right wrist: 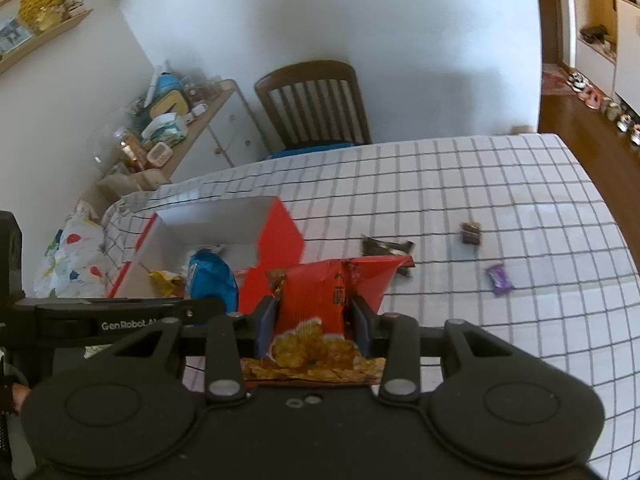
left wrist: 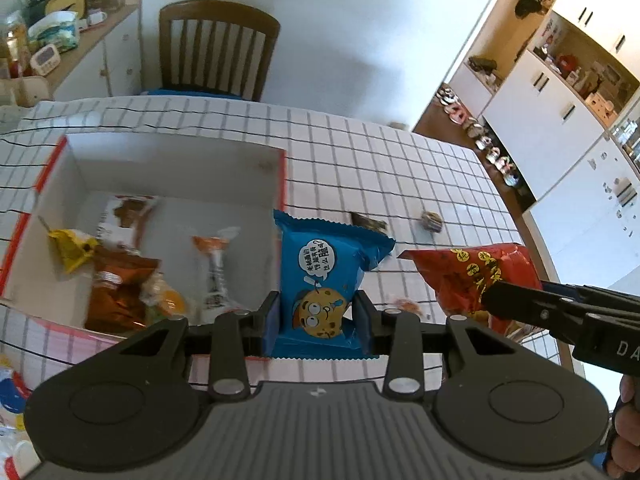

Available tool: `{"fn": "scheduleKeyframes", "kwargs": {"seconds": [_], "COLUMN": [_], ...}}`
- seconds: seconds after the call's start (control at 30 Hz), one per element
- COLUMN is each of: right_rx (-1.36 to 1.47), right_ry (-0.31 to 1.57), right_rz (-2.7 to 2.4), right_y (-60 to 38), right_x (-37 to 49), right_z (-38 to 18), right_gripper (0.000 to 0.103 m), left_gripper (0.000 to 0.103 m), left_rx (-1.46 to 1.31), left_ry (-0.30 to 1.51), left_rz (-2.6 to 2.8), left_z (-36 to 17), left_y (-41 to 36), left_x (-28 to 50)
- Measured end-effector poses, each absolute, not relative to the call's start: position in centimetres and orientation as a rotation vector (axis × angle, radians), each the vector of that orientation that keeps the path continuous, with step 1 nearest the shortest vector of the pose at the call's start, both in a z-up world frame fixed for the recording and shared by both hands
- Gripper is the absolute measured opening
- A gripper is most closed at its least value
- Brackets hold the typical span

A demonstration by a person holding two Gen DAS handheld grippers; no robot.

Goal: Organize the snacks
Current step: 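Carry the cookie packet and chips bag into the red box with both tools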

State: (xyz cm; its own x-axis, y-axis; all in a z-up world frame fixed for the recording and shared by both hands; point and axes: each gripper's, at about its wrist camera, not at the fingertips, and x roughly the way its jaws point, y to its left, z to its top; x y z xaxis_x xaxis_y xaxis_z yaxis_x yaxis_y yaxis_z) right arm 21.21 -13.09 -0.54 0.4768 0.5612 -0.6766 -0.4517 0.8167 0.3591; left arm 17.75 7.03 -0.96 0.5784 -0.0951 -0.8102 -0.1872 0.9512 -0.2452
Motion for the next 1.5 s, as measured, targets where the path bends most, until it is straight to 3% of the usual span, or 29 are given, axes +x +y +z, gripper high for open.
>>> {"fn": "scheduleKeyframes", "kwargs": {"seconds": [0.63, 1.5], "right_rx": [0.042, -0.067], "right_ry": [0.826, 0.893], "right_rz": [0.655, 0.574], "right_y": [-0.5, 11.7], "right_x": [19.5, 27.4], "right_z": [0.7, -5.6], "right_gripper": [0.039, 0.038], "left_gripper": [0.037, 0.037], "left_rx": [-0.307, -0.279], "left_ry": [0.920, 1.047], "left_rz": [0.163, 0.280], "left_z": [0.0, -7.3], "left_y": [18.6, 25.9], "left_x": [17.2, 23.7]}}
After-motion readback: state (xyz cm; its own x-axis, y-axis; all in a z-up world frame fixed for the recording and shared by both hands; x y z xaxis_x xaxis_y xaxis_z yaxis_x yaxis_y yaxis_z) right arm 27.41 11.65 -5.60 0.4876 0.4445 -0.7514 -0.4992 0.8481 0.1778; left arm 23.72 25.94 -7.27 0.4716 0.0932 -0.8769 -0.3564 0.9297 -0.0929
